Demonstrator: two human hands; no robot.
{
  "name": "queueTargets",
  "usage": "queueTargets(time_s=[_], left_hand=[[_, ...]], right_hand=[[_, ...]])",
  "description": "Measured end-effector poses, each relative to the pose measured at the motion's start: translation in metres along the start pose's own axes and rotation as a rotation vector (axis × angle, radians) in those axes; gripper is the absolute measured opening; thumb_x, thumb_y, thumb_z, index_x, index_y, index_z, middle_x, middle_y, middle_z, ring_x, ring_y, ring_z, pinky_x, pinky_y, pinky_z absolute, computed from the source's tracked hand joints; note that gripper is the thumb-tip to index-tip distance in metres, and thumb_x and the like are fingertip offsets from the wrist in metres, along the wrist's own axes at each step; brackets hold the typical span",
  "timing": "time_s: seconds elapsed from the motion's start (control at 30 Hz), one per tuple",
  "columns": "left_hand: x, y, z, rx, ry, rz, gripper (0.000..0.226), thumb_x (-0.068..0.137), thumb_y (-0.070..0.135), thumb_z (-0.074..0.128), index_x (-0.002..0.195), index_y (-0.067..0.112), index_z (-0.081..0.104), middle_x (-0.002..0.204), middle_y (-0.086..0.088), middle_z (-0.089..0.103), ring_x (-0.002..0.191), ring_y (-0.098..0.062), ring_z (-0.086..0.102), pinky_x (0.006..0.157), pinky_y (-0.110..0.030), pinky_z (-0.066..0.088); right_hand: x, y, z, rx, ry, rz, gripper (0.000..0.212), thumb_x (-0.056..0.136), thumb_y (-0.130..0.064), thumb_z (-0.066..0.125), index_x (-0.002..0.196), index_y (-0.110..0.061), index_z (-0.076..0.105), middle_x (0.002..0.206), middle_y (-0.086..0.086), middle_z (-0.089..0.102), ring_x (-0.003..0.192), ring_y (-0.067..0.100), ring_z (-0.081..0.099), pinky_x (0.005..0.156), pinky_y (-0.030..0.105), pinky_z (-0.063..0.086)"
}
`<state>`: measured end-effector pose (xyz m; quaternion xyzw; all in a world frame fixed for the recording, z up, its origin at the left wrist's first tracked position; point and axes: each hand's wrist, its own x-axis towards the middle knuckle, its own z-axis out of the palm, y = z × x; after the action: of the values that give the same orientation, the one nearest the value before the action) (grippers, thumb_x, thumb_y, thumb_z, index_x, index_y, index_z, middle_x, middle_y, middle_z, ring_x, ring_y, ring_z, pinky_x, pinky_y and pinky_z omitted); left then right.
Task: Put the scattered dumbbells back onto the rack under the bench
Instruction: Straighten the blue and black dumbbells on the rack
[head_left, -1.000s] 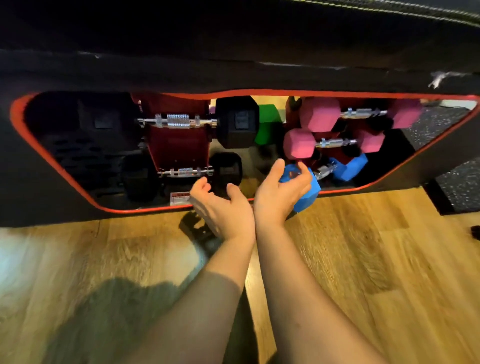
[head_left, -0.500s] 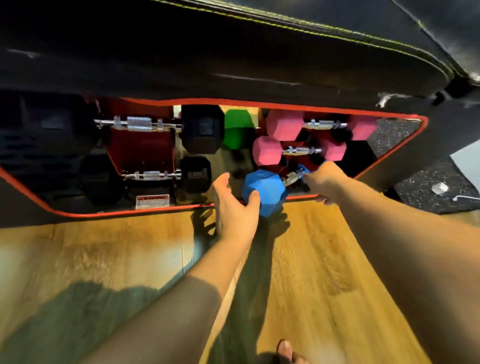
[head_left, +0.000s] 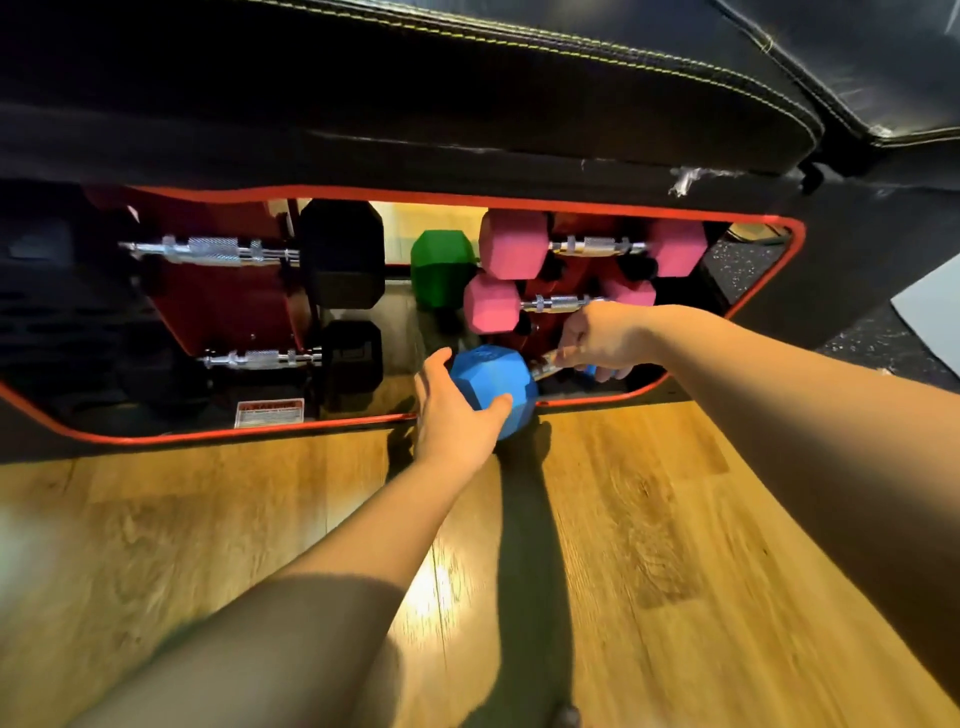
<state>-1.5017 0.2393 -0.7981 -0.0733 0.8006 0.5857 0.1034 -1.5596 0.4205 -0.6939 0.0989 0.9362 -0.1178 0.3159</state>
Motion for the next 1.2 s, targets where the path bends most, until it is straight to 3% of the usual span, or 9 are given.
queueTargets(time_s=[0.1, 0.2, 0.43, 0.63, 0.73, 0.87, 1.03, 1.1, 1.2], left_hand=[[0.002, -0.002, 0.004, 0.023, -0.007, -0.027, 0.086, 0.081, 0.029, 0.076, 0.148, 0.024, 0.024, 0.151, -0.001, 0.029, 0.134, -0.03, 0.043, 0.092, -0.034, 0.042], [0.009, -0.006, 0.011, 0.037, -0.041, -0.019, 0.09, 0.079, 0.027, 0.079, 0.149, 0.022, 0.022, 0.15, -0.002, 0.029, 0.135, -0.028, 0.041, 0.099, -0.035, 0.041], [0.035, -0.005, 0.032, 0.129, -0.079, -0.041, 0.104, 0.073, 0.034, 0.084, 0.152, 0.02, 0.018, 0.148, -0.007, 0.028, 0.138, -0.026, 0.035, 0.107, -0.037, 0.037], [0.051, -0.021, 0.028, 0.121, -0.163, -0.05, 0.115, 0.067, 0.035, 0.089, 0.153, 0.018, 0.015, 0.148, -0.008, 0.031, 0.137, -0.024, 0.036, 0.107, -0.031, 0.036], [0.055, -0.033, 0.021, -0.007, -0.19, -0.104, 0.121, 0.059, 0.037, 0.092, 0.151, 0.024, 0.015, 0.147, -0.004, 0.038, 0.132, -0.022, 0.044, 0.108, -0.041, 0.044], [0.056, -0.04, 0.018, -0.213, -0.22, -0.271, 0.101, 0.069, 0.034, 0.087, 0.147, 0.037, 0.021, 0.139, 0.006, 0.049, 0.118, -0.018, 0.055, 0.088, -0.05, 0.057], [0.063, -0.042, 0.024, -0.376, -0.286, -0.34, 0.078, 0.081, 0.025, 0.077, 0.143, 0.037, 0.032, 0.135, 0.003, 0.055, 0.117, -0.024, 0.061, 0.088, -0.051, 0.056], [0.066, -0.042, 0.028, -0.485, -0.26, -0.356, 0.07, 0.084, 0.021, 0.073, 0.142, 0.032, 0.037, 0.132, -0.004, 0.058, 0.115, -0.028, 0.063, 0.086, -0.054, 0.057], [0.066, -0.043, 0.033, -0.514, -0.224, -0.344, 0.079, 0.074, 0.036, 0.081, 0.139, 0.031, 0.038, 0.13, -0.004, 0.061, 0.113, -0.027, 0.065, 0.09, -0.054, 0.056]], right_hand=[[0.012, 0.011, 0.013, 0.017, 0.026, -0.048, 0.031, 0.095, -0.036, 0.065, 0.106, -0.007, 0.067, 0.093, 0.012, 0.068, 0.076, 0.027, 0.07, 0.063, 0.036, 0.06], [0.027, 0.02, 0.033, 0.073, 0.03, -0.051, 0.036, 0.093, -0.038, 0.067, 0.112, -0.007, 0.066, 0.102, 0.02, 0.071, 0.078, 0.029, 0.068, 0.065, 0.04, 0.06], [0.043, 0.031, 0.063, 0.257, 0.014, -0.035, 0.07, 0.088, -0.043, 0.072, 0.141, -0.008, 0.043, 0.122, 0.011, 0.054, 0.098, 0.034, 0.064, 0.062, 0.043, 0.061], [0.039, 0.034, 0.113, 0.908, 0.058, -0.022, 0.032, 0.092, -0.033, 0.067, 0.118, -0.022, 0.051, 0.106, 0.005, 0.058, 0.08, 0.018, 0.058, 0.071, 0.043, 0.061], [0.041, 0.021, 0.138, 1.222, 0.021, 0.035, 0.041, 0.093, -0.041, 0.066, 0.123, -0.021, 0.047, 0.115, 0.006, 0.06, 0.085, 0.02, 0.062, 0.078, 0.048, 0.062], [0.051, -0.003, 0.163, 1.619, 0.082, 0.11, 0.056, 0.087, -0.045, 0.072, 0.125, -0.021, 0.039, 0.123, 0.005, 0.057, 0.105, 0.024, 0.067, 0.076, 0.048, 0.063], [0.058, -0.009, 0.171, 1.819, 0.074, 0.163, 0.066, 0.081, -0.044, 0.079, 0.128, -0.016, 0.042, 0.124, 0.013, 0.062, 0.103, 0.028, 0.07, 0.073, 0.045, 0.063], [0.06, -0.009, 0.173, 1.853, 0.066, 0.134, 0.059, 0.083, -0.043, 0.077, 0.125, -0.016, 0.046, 0.123, 0.014, 0.064, 0.105, 0.03, 0.07, 0.077, 0.046, 0.062], [0.062, -0.01, 0.179, 1.87, 0.073, 0.058, 0.043, 0.091, -0.041, 0.069, 0.122, -0.016, 0.054, 0.118, 0.013, 0.069, 0.107, 0.029, 0.071, 0.087, 0.05, 0.06]])
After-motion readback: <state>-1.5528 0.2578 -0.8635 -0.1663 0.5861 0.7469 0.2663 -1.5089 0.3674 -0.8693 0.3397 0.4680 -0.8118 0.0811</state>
